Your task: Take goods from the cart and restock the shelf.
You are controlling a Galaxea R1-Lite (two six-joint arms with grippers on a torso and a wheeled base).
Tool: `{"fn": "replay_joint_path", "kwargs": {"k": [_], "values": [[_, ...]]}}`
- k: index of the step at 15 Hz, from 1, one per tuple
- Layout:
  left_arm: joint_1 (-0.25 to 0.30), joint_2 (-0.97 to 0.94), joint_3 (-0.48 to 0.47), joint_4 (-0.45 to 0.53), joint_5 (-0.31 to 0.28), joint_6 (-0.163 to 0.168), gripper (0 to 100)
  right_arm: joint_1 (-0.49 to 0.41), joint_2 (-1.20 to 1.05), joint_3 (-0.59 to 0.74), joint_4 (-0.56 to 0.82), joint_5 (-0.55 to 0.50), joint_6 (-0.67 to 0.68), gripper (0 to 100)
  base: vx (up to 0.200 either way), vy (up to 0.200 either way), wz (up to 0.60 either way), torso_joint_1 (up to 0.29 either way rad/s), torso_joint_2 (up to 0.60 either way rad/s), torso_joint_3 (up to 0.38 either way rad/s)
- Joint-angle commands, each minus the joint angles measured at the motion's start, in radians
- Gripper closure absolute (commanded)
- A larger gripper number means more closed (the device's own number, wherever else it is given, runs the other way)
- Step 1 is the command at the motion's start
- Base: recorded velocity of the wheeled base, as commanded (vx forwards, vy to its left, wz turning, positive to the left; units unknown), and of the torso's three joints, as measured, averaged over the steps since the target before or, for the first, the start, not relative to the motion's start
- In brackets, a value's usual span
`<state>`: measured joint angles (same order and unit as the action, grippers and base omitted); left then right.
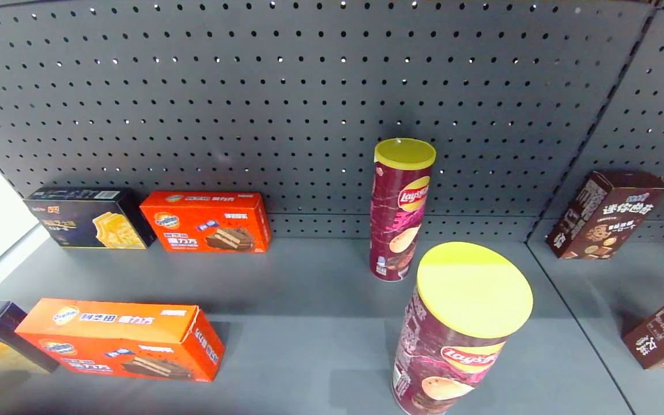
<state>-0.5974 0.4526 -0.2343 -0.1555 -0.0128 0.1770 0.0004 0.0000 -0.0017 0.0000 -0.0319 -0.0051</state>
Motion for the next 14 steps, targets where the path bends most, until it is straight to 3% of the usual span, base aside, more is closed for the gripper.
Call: {"fn": "replay_joint_path", "kwargs": {"k": [1, 3, 5, 6, 7, 8, 10, 11, 12, 13, 14], "values": [[0.041, -0.305, -0.025, 0.260, 0.019, 0.006, 0, 0.001, 0.000, 0.000, 0.000, 0.000, 0.001, 0, 0.000, 0.000, 0.00, 0.000, 0.00, 0.000], [0.059, -0.338, -0.027, 0.298, 0.010, 0.006, 0, 0.000, 0.000, 0.000, 0.000, 0.000, 0.001, 0, 0.000, 0.000, 0.00, 0.000, 0.00, 0.000], [0.084, -0.397, 0.041, 0.306, 0.011, 0.006, 0, 0.000, 0.000, 0.000, 0.000, 0.000, 0.001, 0, 0.000, 0.000, 0.00, 0.000, 0.00, 0.000], [0.219, -0.411, 0.156, 0.254, 0.011, -0.002, 0, 0.000, 0.000, 0.000, 0.000, 0.000, 0.001, 0, 0.000, 0.000, 0.00, 0.000, 0.00, 0.000], [0.343, -0.368, 0.225, 0.113, 0.014, -0.007, 0, 0.000, 0.000, 0.000, 0.000, 0.000, -0.001, 0, 0.000, 0.000, 0.00, 0.000, 0.00, 0.000], [0.396, -0.331, 0.234, 0.065, 0.011, -0.010, 0, 0.000, 0.000, 0.000, 0.000, 0.000, 0.001, 0, 0.000, 0.000, 0.00, 0.000, 0.00, 0.000], [0.570, -0.331, 0.234, 0.097, 0.007, -0.030, 0, 0.000, 0.000, 0.000, 0.000, 0.000, 0.001, 0, 0.000, 0.000, 0.00, 0.000, 0.00, 0.000], [0.630, -0.364, 0.234, 0.103, 0.002, -0.033, 0, 0.001, 0.000, 0.000, 0.000, 0.000, -0.001, 0, 0.000, 0.000, 0.00, 0.000, 0.00, 0.000], [0.633, -0.393, 0.234, 0.108, 0.007, -0.042, 0, 0.001, 0.000, 0.000, 0.000, 0.000, -0.001, 0, 0.000, 0.000, 0.00, 0.000, 0.00, 0.000], [0.591, -0.437, 0.234, 0.168, 0.000, -0.064, 0, 0.000, 0.000, 0.000, 0.000, 0.000, 0.001, 0, 0.000, 0.000, 0.00, 0.000, 0.00, 0.000], [0.596, -0.449, 0.234, 0.160, 0.000, -0.064, 0, 0.001, 0.000, 0.000, 0.000, 0.000, 0.001, 0, 0.000, 0.000, 0.00, 0.000, 0.00, 0.000]]}}
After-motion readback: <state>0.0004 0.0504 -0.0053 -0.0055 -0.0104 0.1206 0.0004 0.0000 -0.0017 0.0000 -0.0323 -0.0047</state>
